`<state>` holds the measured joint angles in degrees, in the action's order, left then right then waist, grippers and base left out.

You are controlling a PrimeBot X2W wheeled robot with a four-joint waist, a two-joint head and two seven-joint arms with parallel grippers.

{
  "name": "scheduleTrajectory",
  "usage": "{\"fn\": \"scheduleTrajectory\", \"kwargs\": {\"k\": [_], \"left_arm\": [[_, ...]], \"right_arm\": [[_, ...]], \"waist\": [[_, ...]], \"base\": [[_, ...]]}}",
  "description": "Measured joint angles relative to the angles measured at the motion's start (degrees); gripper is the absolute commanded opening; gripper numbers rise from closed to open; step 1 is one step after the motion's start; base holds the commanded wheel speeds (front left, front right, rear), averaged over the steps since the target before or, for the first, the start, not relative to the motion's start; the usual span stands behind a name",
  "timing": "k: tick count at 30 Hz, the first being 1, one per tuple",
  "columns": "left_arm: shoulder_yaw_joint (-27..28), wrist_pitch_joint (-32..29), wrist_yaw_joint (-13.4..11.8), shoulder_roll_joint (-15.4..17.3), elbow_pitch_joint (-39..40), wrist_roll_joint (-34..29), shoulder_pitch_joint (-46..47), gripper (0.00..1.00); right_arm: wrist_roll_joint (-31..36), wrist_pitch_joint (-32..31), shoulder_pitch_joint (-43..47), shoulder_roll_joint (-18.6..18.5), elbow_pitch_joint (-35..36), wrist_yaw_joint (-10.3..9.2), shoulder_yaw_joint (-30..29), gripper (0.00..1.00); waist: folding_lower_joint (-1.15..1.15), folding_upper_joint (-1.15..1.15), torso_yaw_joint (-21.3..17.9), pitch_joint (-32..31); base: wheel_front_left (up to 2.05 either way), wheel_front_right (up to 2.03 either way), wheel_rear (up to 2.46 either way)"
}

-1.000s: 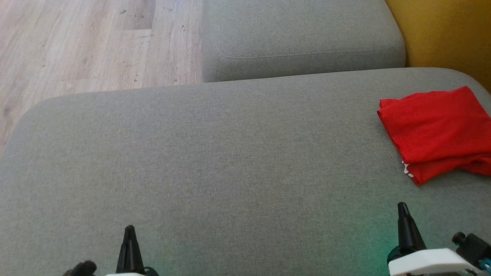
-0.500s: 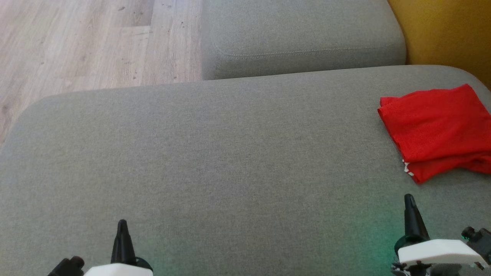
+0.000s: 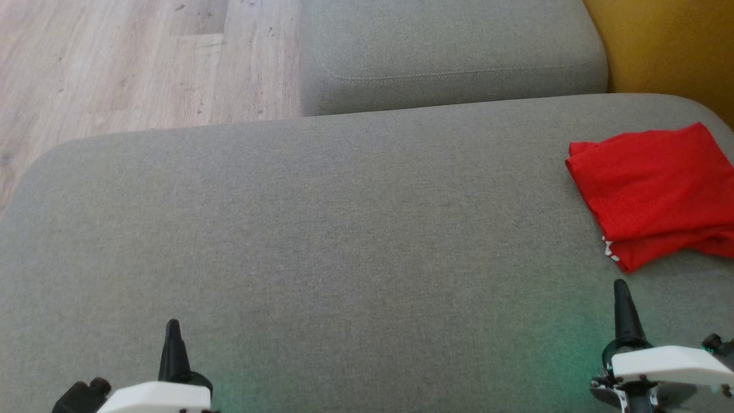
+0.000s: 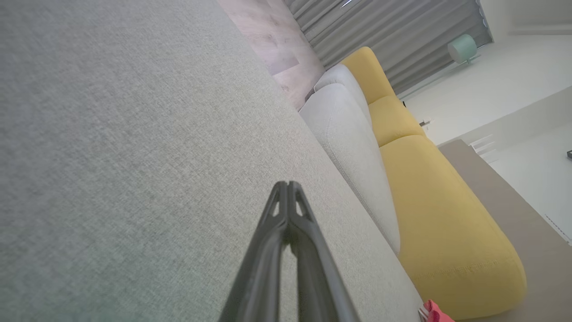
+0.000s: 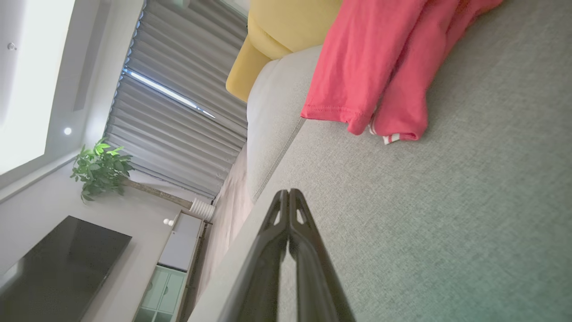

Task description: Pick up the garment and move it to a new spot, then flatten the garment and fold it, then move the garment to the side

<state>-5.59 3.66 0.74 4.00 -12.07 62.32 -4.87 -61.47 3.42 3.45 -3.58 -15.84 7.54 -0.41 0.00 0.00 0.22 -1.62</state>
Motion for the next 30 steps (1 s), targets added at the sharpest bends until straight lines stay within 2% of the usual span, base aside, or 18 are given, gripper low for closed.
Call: {"fn": "scheduleTrajectory", "kwargs": {"k": [30], "left_arm": [[4.19, -4.69, 3.91, -0.04, -2.01, 18.79, 4.67, 0.0]], "right_arm": [[-18.93, -4.81, -3.12, 0.0, 0.0, 0.0, -3.2, 0.0]], "waist": [[0.0, 0.0, -0.14, 1.09]], "base": [[0.0, 0.0, 0.0]]}}
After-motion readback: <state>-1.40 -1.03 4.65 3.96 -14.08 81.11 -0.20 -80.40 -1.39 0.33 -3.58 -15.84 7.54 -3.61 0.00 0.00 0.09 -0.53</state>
